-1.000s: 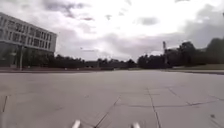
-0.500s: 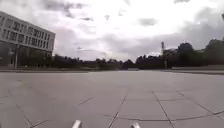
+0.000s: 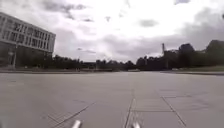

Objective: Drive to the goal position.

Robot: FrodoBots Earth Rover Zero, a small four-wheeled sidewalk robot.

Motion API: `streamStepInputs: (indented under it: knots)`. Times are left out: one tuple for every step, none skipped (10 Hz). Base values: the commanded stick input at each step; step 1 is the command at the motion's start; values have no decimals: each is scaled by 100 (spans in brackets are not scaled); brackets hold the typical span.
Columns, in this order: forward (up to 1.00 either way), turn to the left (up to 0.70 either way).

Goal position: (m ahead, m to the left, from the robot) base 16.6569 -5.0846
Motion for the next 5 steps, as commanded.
streamStepInputs:
  knots:
    - [100,-10]
    - [100,-10]
    - [100,-16]
    - [100,0]
    - [100,0]
